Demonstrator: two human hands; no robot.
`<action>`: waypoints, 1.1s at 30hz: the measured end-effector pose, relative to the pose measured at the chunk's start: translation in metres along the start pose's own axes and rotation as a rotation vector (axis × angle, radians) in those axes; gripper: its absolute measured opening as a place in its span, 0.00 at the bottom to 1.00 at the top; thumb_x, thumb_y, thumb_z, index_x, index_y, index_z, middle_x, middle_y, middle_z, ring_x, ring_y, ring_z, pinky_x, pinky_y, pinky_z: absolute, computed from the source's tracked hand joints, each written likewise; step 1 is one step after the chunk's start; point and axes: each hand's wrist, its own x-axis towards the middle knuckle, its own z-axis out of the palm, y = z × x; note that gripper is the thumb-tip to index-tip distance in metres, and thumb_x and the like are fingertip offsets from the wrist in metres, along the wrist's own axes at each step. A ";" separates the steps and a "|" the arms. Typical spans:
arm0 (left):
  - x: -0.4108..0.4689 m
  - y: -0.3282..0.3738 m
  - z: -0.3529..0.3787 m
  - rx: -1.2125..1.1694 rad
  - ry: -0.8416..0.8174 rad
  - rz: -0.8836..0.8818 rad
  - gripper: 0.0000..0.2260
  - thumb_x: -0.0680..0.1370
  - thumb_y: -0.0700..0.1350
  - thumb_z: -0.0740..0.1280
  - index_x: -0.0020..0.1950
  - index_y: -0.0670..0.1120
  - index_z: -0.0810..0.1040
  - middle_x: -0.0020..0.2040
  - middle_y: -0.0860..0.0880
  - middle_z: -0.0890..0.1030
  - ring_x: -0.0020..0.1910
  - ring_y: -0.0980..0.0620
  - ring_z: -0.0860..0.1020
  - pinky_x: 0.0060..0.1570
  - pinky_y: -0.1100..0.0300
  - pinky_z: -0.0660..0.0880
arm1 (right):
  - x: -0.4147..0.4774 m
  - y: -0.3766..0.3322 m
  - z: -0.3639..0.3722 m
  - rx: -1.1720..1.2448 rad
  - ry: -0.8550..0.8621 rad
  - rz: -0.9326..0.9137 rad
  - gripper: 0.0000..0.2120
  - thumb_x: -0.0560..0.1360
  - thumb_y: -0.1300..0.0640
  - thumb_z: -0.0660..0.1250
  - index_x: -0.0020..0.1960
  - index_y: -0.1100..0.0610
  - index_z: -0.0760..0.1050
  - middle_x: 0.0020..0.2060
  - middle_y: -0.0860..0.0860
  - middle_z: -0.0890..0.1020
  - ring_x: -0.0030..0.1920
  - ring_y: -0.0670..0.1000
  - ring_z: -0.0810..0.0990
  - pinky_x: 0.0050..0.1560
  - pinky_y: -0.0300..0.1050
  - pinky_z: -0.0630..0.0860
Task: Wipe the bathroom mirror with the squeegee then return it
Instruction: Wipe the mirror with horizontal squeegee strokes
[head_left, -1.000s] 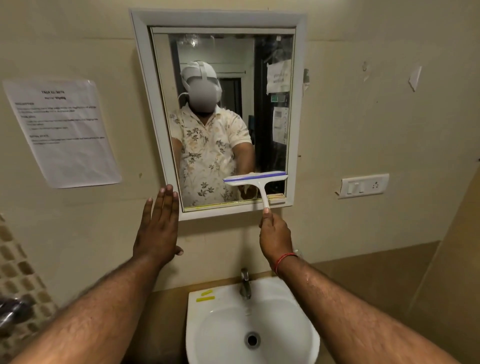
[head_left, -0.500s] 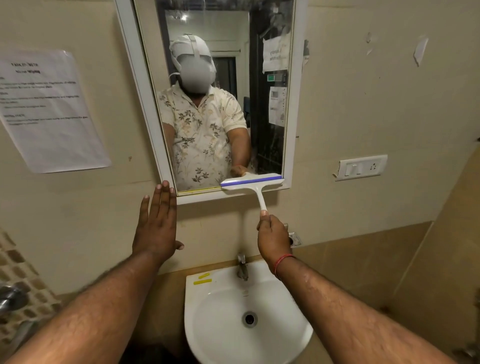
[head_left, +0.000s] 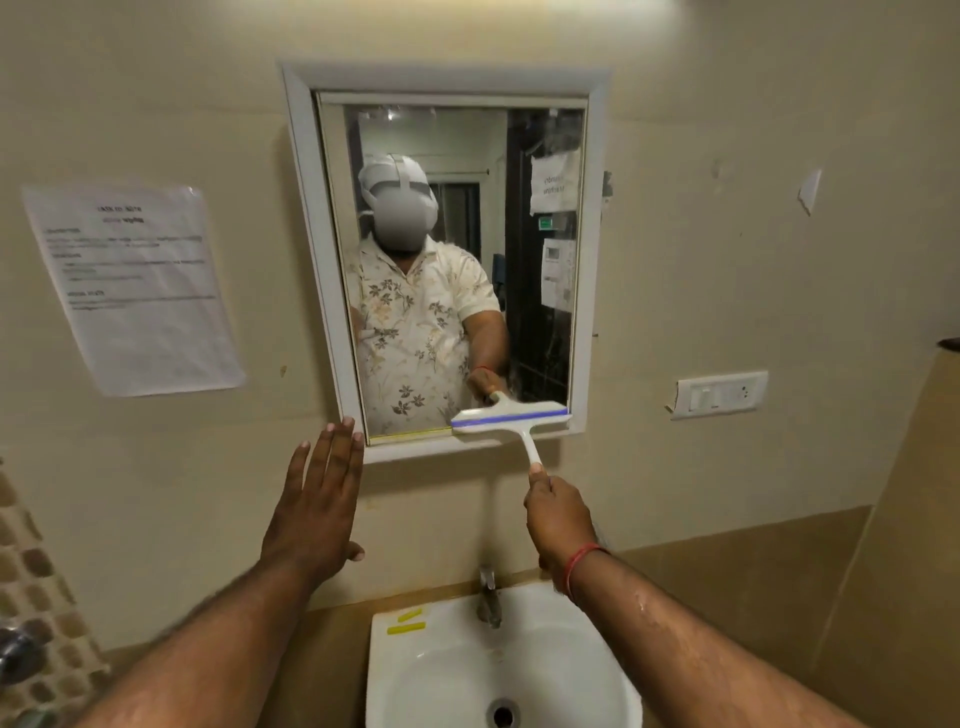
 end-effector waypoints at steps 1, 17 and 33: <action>0.001 -0.004 -0.002 -0.010 0.014 0.009 0.83 0.49 0.66 0.91 0.91 0.37 0.50 0.92 0.37 0.46 0.91 0.34 0.49 0.87 0.33 0.52 | 0.000 0.000 0.000 0.013 -0.003 0.001 0.27 0.84 0.34 0.54 0.43 0.53 0.77 0.36 0.51 0.79 0.36 0.55 0.75 0.39 0.47 0.71; 0.094 -0.068 -0.125 0.024 0.284 0.047 0.79 0.54 0.71 0.87 0.91 0.35 0.51 0.92 0.36 0.46 0.92 0.35 0.46 0.86 0.32 0.61 | -0.014 -0.122 0.002 0.100 0.047 -0.267 0.26 0.86 0.36 0.54 0.45 0.52 0.79 0.39 0.52 0.82 0.42 0.54 0.79 0.47 0.51 0.76; 0.196 -0.112 -0.254 0.136 0.190 -0.147 0.81 0.66 0.73 0.81 0.81 0.38 0.18 0.83 0.38 0.17 0.84 0.37 0.21 0.88 0.36 0.37 | -0.005 -0.334 0.004 0.325 -0.020 -0.462 0.23 0.87 0.36 0.56 0.55 0.54 0.79 0.45 0.53 0.83 0.46 0.53 0.83 0.47 0.50 0.78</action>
